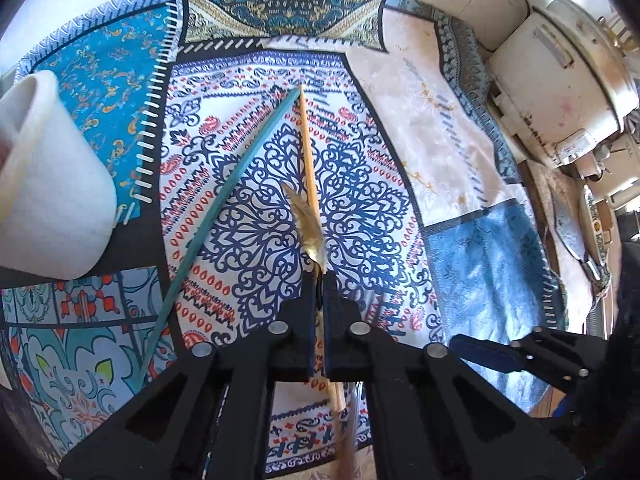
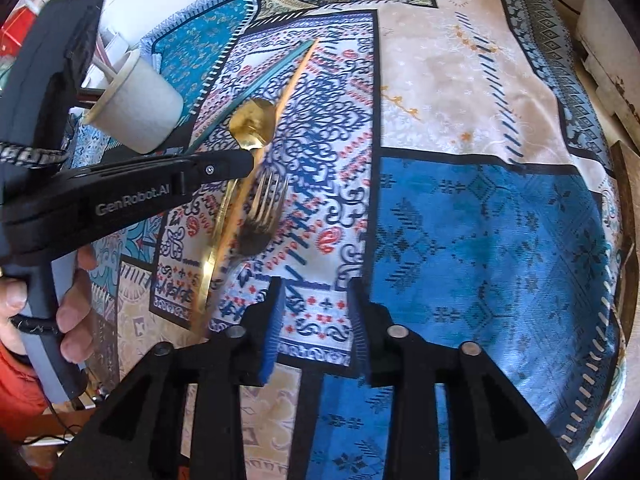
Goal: Organize utensils
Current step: 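Grasp the gold spoon with the left tool while the right tool reaches the silver fork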
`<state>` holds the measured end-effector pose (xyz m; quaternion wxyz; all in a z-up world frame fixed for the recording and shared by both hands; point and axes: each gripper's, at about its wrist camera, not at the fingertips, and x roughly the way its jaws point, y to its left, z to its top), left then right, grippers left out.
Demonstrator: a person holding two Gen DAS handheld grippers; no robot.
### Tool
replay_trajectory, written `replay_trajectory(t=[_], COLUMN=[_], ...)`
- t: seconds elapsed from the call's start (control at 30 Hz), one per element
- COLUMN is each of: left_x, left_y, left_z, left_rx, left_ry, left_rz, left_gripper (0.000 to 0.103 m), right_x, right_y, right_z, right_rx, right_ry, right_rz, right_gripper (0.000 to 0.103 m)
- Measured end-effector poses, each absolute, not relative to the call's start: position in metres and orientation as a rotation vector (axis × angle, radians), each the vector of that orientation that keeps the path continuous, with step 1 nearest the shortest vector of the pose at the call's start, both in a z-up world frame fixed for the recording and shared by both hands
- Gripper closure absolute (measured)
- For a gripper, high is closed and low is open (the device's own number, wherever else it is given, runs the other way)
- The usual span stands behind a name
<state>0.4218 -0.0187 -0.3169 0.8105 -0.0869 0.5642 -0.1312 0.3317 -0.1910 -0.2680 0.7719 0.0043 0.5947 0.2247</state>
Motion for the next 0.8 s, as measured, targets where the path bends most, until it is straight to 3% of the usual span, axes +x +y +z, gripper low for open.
replay_trajectory(t=[0.13,0.57,0.67,0.8], left_x=[0.414,0.381,0.376,0.371], left_y=[-0.013,0.012,0.012,0.004], left_z=[-0.310,-0.321,-0.324,-0.323], left_rx=[-0.162,-0.128,-0.124,-0.085], left_ry=[1.189,1.232,1.235,1.233], left_rz=[-0.280,-0.246,-0.251,-0.259], left_gripper=[0.103,0.103,0.103,0.103], right_x=[0.328,0.299,0.301,0.312], right_y=[-0.175,-0.142,-0.158,-0.188], right_z=[-0.269,-0.279,-0.279,-0.279], right_rx=[-0.013,-0.224,-0.200,-0.152], right_ry=[1.285,1.203,1.213,1.232], right_rz=[0.487,0.450,0.438,0.415], right_gripper=[0.056,0.057,0.060,0.086])
